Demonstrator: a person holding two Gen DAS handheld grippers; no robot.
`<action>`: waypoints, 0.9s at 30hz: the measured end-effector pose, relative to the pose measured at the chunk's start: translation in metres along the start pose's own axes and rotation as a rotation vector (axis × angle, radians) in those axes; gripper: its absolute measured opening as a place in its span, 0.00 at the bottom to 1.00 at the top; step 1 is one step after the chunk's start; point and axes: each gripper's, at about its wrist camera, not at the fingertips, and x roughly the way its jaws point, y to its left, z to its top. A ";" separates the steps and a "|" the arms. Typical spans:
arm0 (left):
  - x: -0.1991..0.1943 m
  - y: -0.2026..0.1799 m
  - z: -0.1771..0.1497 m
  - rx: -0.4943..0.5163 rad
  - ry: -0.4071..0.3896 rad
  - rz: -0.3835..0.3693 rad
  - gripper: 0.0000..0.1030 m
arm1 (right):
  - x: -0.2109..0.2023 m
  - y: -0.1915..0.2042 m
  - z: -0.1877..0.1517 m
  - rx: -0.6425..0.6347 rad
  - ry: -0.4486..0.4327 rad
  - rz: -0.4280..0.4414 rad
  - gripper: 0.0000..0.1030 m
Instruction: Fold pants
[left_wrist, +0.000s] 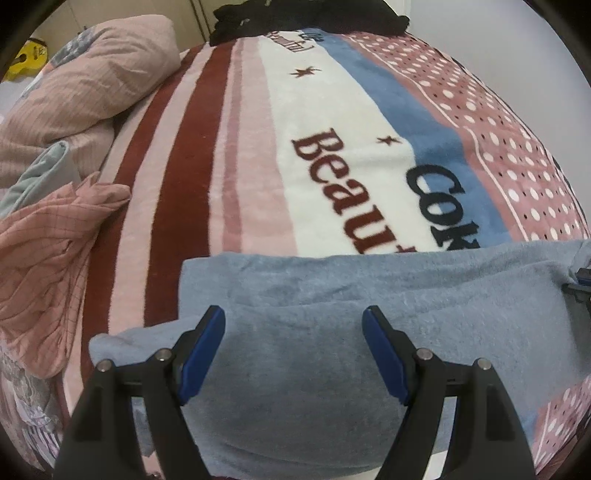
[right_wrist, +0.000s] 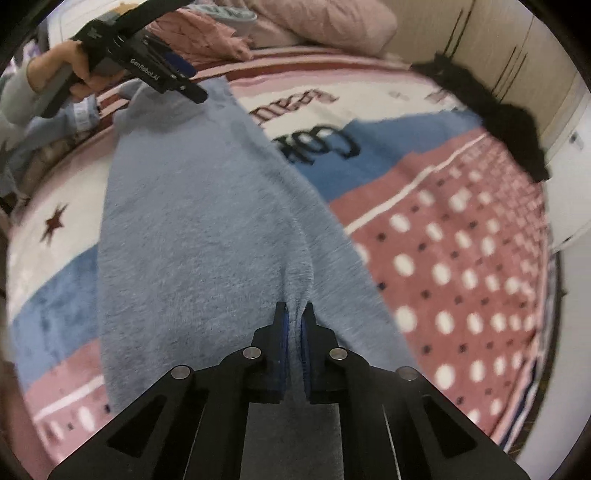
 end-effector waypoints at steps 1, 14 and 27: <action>-0.001 0.002 0.000 -0.003 -0.003 0.005 0.71 | -0.003 -0.002 0.001 0.009 -0.015 -0.011 0.00; -0.007 0.027 -0.006 -0.062 -0.017 0.051 0.72 | 0.005 -0.042 0.008 0.161 -0.004 -0.166 0.00; -0.004 0.102 -0.017 -0.240 -0.029 -0.013 0.92 | -0.005 -0.053 -0.009 0.302 0.017 -0.141 0.40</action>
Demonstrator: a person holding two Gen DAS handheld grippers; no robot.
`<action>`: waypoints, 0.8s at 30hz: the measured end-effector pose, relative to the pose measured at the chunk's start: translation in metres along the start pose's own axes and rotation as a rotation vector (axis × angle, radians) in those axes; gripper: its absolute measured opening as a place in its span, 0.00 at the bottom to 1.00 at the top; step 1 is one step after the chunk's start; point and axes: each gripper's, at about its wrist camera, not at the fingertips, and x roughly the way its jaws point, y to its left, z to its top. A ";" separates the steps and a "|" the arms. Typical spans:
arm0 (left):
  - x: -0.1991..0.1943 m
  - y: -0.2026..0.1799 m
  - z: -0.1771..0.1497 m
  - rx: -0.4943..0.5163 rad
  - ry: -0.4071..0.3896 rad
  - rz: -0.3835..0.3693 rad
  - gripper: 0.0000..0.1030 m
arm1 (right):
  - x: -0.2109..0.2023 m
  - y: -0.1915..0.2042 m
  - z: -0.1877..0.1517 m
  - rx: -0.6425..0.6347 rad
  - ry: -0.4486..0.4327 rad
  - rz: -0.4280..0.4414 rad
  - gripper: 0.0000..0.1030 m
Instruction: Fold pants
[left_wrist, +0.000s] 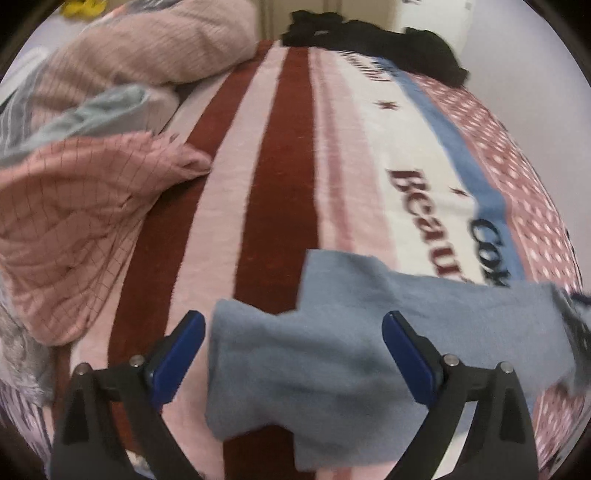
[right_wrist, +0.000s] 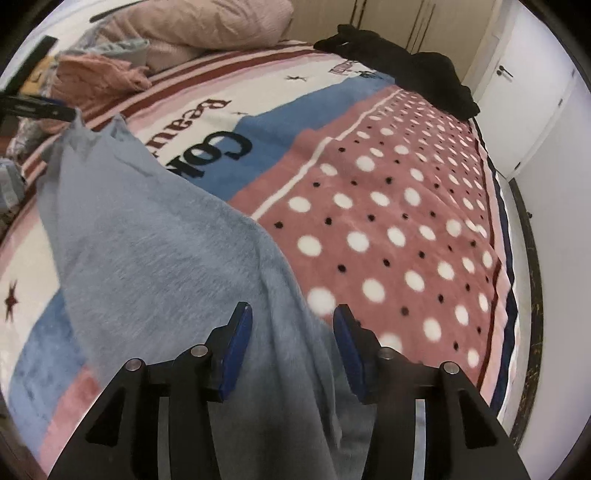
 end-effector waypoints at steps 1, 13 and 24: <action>0.007 0.003 0.000 -0.010 0.020 0.000 0.92 | -0.002 0.002 -0.002 0.001 -0.002 0.001 0.40; 0.007 -0.007 -0.003 0.005 0.029 -0.106 0.03 | -0.008 0.005 -0.027 0.023 -0.011 0.033 0.40; -0.019 0.010 0.024 -0.109 -0.224 0.150 0.00 | -0.023 0.006 -0.036 0.057 -0.055 0.054 0.40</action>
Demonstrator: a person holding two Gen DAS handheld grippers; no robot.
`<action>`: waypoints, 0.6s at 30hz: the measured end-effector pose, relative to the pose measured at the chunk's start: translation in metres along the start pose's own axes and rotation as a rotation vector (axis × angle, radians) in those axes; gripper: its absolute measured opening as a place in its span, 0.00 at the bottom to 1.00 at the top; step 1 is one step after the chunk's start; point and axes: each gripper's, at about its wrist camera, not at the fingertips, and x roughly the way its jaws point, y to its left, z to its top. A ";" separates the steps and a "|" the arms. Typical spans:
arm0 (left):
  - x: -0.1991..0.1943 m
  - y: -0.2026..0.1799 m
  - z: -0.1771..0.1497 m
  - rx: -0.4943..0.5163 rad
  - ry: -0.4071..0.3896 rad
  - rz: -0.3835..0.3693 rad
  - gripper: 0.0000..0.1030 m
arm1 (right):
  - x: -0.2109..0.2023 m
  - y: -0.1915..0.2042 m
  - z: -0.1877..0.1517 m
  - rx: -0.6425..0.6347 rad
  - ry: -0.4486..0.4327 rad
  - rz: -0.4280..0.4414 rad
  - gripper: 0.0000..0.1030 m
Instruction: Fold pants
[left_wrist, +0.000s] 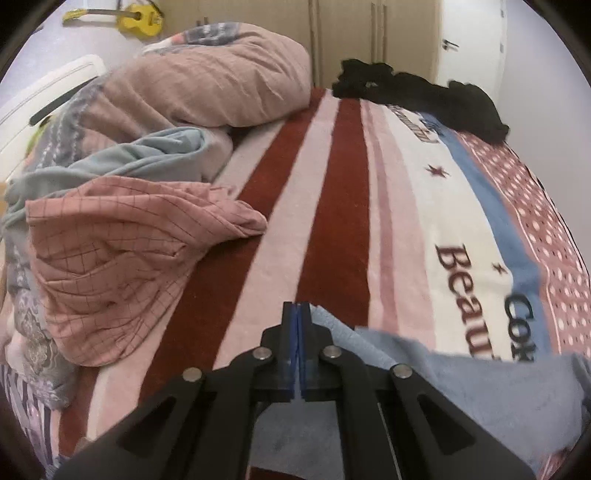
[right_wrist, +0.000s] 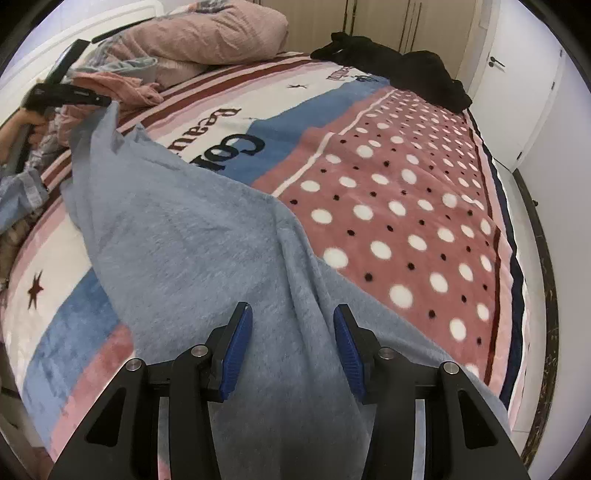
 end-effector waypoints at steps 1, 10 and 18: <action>0.002 0.002 0.001 -0.021 -0.024 0.045 0.00 | -0.002 0.000 -0.002 0.003 -0.003 -0.001 0.40; 0.035 -0.001 -0.008 0.003 0.203 -0.161 0.77 | -0.009 -0.006 -0.005 0.017 -0.007 0.002 0.40; 0.071 -0.025 -0.025 0.054 0.341 -0.219 0.65 | 0.002 0.002 -0.001 0.009 0.002 0.030 0.40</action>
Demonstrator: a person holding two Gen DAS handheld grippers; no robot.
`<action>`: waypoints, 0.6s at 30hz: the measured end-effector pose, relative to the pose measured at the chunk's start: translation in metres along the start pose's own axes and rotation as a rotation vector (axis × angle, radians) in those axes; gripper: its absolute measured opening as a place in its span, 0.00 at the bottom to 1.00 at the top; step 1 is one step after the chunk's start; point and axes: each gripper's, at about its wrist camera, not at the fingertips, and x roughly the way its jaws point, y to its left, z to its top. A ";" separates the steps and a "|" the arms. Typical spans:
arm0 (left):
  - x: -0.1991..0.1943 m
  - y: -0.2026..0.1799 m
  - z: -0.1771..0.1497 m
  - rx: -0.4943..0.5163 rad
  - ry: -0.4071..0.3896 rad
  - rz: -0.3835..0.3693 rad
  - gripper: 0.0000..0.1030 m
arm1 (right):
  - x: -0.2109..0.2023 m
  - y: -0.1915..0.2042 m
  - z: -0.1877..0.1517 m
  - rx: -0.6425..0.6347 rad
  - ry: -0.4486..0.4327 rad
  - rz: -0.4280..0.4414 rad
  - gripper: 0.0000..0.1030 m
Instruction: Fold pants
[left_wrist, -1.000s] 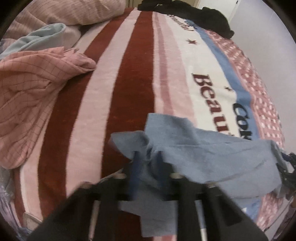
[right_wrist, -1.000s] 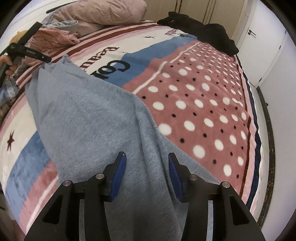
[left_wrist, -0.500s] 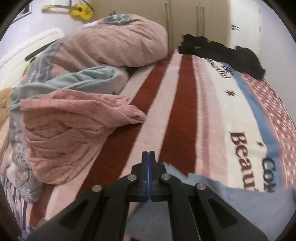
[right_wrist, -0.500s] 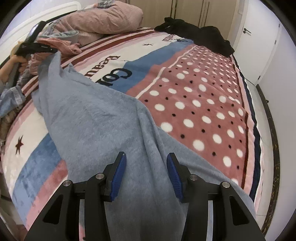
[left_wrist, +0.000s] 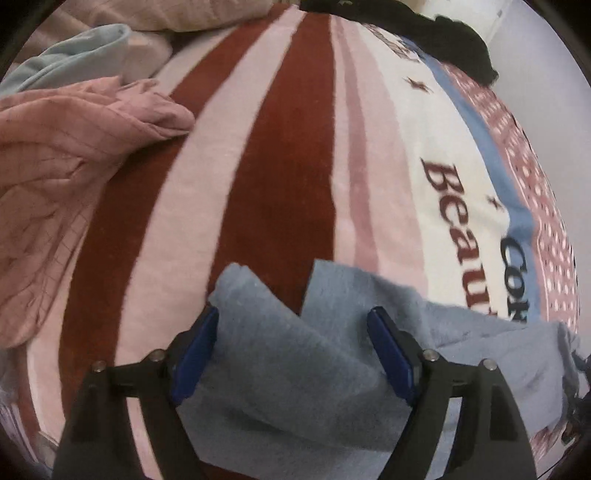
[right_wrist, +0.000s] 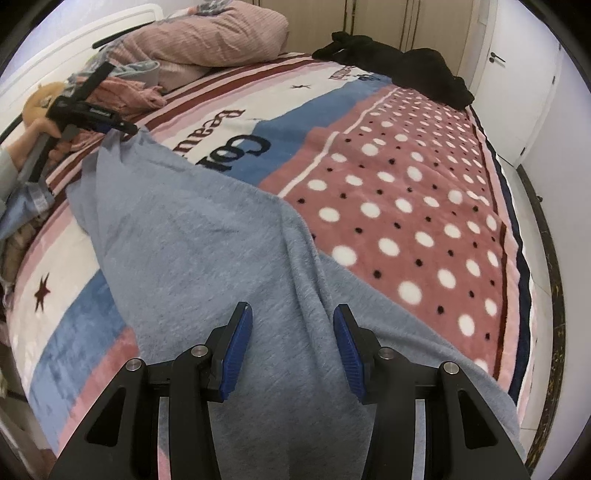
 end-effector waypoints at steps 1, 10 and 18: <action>-0.002 -0.003 -0.003 0.021 0.002 -0.010 0.57 | 0.001 0.000 -0.001 0.000 0.002 0.002 0.40; -0.051 -0.021 -0.035 0.103 -0.116 -0.033 0.08 | 0.001 -0.003 -0.007 0.029 -0.008 0.017 0.40; -0.097 -0.020 -0.024 0.054 -0.335 0.028 0.07 | -0.001 0.000 -0.012 0.039 -0.018 0.026 0.40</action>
